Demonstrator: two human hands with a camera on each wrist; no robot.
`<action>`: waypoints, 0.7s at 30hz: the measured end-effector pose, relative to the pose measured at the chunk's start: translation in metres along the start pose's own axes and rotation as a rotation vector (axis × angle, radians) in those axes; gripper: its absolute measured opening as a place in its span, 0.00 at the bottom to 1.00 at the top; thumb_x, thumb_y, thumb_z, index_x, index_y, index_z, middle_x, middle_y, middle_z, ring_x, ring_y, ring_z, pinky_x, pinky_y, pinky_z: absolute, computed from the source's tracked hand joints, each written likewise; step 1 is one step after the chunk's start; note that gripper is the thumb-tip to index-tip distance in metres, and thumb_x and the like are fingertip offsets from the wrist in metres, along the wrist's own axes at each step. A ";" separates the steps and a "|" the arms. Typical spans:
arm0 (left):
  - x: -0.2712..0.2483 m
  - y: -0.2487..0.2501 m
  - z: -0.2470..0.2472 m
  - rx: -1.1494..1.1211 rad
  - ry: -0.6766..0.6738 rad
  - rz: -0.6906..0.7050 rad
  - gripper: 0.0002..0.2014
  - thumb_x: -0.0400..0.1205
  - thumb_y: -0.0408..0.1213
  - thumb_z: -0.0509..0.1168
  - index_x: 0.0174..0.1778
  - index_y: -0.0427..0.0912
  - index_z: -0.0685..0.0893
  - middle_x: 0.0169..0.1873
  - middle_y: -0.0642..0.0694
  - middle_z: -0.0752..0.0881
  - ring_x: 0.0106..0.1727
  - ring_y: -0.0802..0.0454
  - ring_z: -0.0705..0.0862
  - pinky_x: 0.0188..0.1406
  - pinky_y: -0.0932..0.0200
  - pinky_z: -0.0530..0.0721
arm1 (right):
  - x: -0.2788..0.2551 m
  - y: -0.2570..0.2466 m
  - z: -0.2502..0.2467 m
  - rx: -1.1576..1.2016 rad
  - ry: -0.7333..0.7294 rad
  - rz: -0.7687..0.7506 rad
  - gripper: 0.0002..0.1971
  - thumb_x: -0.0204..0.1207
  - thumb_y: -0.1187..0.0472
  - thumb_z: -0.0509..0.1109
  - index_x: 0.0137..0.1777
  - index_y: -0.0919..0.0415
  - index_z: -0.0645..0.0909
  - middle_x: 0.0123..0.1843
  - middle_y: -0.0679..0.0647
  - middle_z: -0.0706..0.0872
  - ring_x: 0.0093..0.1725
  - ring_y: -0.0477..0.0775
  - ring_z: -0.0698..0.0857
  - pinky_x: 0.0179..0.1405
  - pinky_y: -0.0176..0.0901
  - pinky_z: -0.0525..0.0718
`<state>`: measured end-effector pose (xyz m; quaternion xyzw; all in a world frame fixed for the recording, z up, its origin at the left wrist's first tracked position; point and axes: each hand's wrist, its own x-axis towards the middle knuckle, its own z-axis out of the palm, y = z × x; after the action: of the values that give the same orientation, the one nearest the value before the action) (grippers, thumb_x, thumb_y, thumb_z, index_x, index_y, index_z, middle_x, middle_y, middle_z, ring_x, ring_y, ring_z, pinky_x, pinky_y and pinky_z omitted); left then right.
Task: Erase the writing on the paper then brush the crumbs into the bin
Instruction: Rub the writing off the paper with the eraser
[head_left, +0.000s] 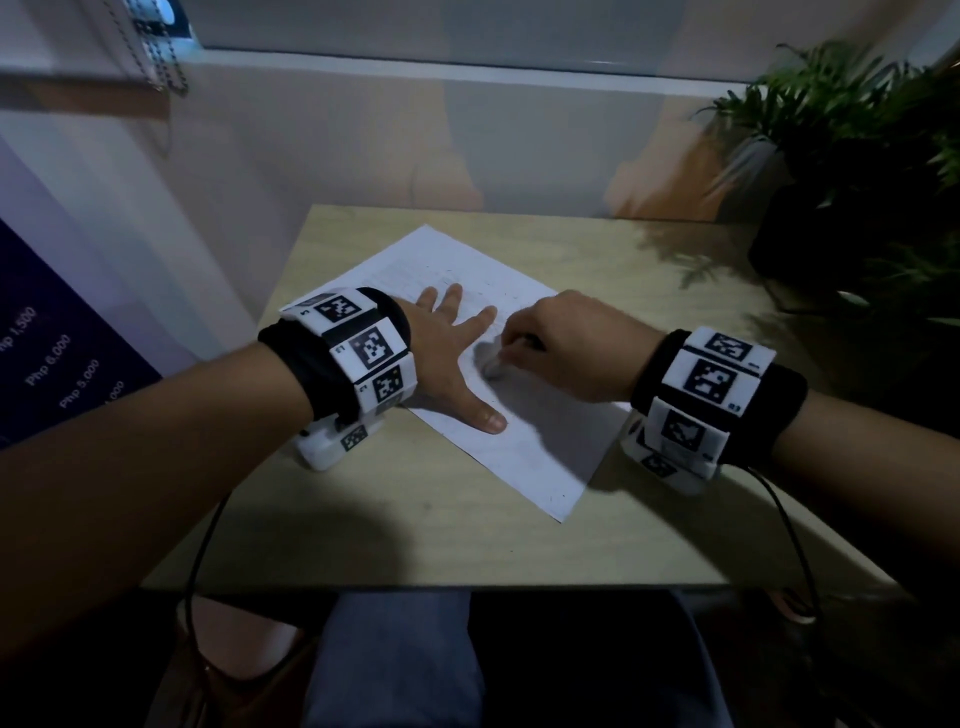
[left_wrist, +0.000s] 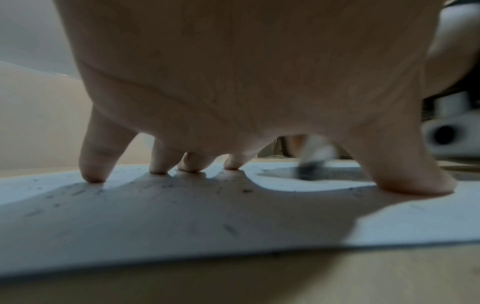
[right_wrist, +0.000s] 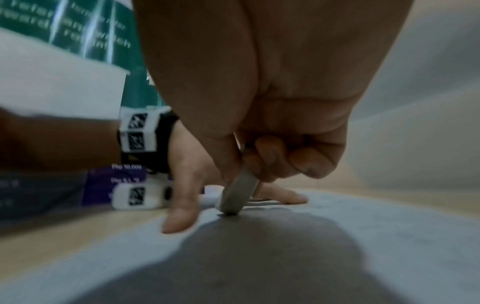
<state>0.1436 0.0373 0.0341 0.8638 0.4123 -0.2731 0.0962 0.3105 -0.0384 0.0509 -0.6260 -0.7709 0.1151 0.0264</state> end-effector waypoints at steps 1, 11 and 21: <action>0.000 -0.001 0.001 0.004 0.006 0.000 0.70 0.58 0.88 0.59 0.85 0.62 0.24 0.87 0.44 0.26 0.89 0.38 0.33 0.86 0.28 0.47 | 0.002 0.003 0.000 -0.039 0.030 0.040 0.13 0.85 0.49 0.63 0.55 0.54 0.86 0.49 0.54 0.88 0.45 0.56 0.81 0.42 0.47 0.76; 0.000 0.000 0.002 0.017 0.009 -0.004 0.70 0.59 0.89 0.58 0.85 0.62 0.25 0.86 0.45 0.26 0.89 0.39 0.33 0.86 0.28 0.47 | -0.001 0.005 0.000 -0.008 0.021 0.013 0.13 0.85 0.49 0.62 0.55 0.53 0.87 0.48 0.53 0.89 0.47 0.57 0.85 0.44 0.48 0.79; -0.003 0.001 0.000 0.010 0.015 -0.003 0.69 0.61 0.87 0.59 0.85 0.61 0.25 0.87 0.44 0.27 0.89 0.39 0.33 0.86 0.29 0.47 | 0.004 0.004 -0.004 -0.036 0.000 0.029 0.13 0.85 0.49 0.63 0.55 0.54 0.86 0.50 0.55 0.89 0.48 0.59 0.85 0.46 0.49 0.81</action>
<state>0.1428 0.0347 0.0352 0.8656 0.4131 -0.2688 0.0881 0.3137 -0.0329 0.0533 -0.6375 -0.7637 0.1016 0.0133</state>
